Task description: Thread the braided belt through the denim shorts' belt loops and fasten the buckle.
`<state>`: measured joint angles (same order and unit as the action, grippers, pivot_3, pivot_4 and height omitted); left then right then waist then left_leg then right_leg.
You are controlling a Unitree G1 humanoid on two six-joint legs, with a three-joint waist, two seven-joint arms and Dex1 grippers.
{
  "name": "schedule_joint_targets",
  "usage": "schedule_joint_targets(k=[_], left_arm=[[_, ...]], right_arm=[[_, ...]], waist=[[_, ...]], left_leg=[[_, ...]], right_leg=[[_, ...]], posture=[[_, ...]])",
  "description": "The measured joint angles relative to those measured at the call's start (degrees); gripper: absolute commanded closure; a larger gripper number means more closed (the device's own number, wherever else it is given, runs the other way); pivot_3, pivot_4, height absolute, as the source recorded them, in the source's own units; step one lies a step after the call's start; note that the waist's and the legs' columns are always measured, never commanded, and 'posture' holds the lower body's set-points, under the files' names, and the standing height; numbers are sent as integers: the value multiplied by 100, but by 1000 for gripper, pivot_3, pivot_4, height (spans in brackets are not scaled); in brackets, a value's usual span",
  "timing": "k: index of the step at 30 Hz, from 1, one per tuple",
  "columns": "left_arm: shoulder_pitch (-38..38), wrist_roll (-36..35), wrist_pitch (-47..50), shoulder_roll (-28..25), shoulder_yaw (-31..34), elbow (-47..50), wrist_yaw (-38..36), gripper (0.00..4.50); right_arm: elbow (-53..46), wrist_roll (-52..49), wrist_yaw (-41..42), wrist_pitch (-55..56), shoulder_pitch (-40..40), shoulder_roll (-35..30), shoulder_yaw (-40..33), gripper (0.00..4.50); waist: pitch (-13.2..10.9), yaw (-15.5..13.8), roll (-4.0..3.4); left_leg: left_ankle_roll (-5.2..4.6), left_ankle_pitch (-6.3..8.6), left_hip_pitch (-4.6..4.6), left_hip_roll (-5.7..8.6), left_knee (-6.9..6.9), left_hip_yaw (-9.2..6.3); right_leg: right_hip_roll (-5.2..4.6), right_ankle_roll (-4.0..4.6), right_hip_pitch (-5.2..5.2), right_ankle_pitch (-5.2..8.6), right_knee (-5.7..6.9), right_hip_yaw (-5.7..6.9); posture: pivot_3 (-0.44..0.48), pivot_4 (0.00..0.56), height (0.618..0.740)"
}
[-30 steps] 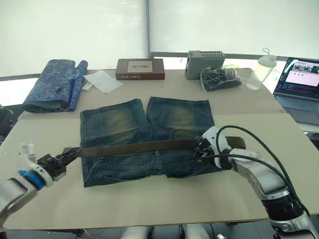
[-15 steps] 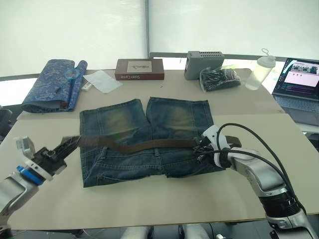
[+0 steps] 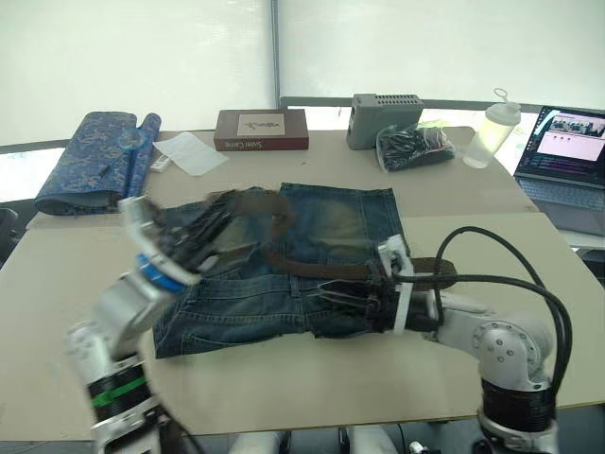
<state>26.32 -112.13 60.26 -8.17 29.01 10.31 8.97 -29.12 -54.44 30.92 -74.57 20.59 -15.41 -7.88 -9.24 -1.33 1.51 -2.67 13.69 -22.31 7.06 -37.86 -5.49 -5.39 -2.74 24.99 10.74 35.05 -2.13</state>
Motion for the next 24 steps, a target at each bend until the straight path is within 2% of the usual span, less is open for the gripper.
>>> schedule_joint_targets(k=[2,5,8,10,15,19,22,24], left_arm=[[191,-3,-119,215,-103,5,189,4500],[412,-4,-228,544,-424,-126,415,4500],[441,-3,-127,752,-637,-239,401,4500],[446,-3,-35,752,-628,-239,366,4500],[494,-3,1,693,-376,-349,328,4500],[621,-3,119,673,-315,-518,296,4500],[639,-3,221,609,-316,-641,273,4500],[641,-3,218,580,-290,-725,285,4500]], right_arm=[[20,-124,-293,-37,107,167,-70,1562],[207,-448,-921,-66,328,771,-248,1562],[589,-731,-1792,67,556,1512,-563,1562],[761,-989,-2244,176,629,1701,-729,1562],[865,-1492,-2755,265,793,1740,-809,1562],[877,-1101,-2781,271,817,1522,84,1562],[872,-1121,-2587,298,854,1409,320,1562],[768,-1145,-2348,298,930,1081,477,1562]], waist=[[0,54,-1],[0,76,-1],[0,79,-1],[0,82,-2],[0,87,-2],[0,110,-2],[0,119,-2],[0,114,-2]], left_leg=[[2,-3,0,-2,1,1],[13,-22,-2,-7,5,0],[5,-23,-4,-4,5,1],[-3,-28,-4,-2,4,1],[-18,-37,-4,-2,5,1],[-17,-38,-4,-2,4,1],[-15,-40,-4,0,4,1],[-18,-38,-4,4,3,1]], right_leg=[[5,1,4,1,3,-5],[12,4,9,2,6,-9],[16,4,12,2,8,-10],[17,4,13,2,8,-9],[21,4,14,2,7,-7],[23,4,15,2,10,-6],[21,4,13,2,7,-6],[18,2,11,2,5,-5]], posture=[[0,150,740],[0,150,740],[0,150,740],[0,150,740],[0,150,740],[0,150,740],[0,150,740],[0,150,740]])
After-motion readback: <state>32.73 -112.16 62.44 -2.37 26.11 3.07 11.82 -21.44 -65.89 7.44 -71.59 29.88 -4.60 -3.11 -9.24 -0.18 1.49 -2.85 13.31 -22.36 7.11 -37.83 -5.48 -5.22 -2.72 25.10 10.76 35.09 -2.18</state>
